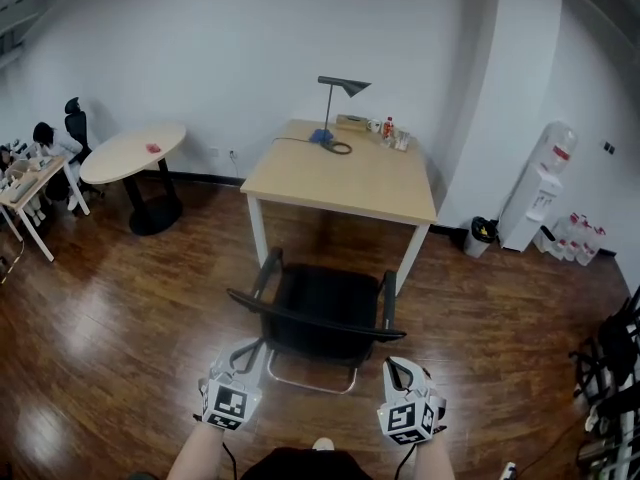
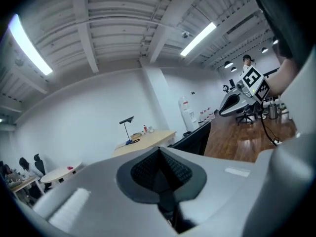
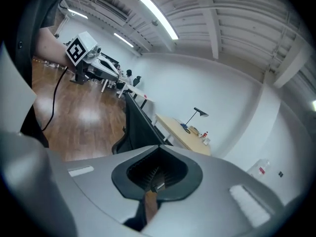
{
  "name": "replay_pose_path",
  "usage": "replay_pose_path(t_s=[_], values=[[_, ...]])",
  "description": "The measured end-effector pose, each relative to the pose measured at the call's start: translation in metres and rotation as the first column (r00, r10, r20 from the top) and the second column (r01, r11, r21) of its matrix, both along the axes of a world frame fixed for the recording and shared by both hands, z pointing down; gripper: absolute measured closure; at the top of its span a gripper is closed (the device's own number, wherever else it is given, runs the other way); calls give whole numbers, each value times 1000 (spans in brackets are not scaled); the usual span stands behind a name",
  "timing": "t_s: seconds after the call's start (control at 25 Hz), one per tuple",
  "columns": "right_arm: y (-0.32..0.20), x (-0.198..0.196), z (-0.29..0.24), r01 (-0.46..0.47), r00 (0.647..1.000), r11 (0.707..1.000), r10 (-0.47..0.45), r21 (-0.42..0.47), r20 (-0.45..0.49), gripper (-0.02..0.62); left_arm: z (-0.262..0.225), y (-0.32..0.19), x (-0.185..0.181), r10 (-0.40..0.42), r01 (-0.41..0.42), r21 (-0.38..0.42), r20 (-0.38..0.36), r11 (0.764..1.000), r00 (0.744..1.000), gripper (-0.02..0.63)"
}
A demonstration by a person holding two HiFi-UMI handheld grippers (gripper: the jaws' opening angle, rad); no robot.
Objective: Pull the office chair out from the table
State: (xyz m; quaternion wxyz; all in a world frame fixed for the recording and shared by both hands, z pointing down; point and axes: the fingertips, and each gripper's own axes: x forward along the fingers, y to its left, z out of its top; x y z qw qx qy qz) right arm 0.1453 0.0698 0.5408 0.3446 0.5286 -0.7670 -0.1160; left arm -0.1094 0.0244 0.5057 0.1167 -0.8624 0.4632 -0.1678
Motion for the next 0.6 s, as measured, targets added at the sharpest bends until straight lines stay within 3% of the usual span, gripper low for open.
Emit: replay_pose_path(t_s=[0.32,0.48,0.6], values=[[45,-30,-19,-104,982,992,92,65,163,581,-25,52,-78,-46,51,37,-123,998,991,604],[66,-46,-26,-123,981,989,108,87,160,583,-45,73,-110,-81,104,66,-286,992,955,604],[87,-62,-31,-132,966,988,109,84,233,583,-47,93,-128,-75,98,50,-344,994,936,604]])
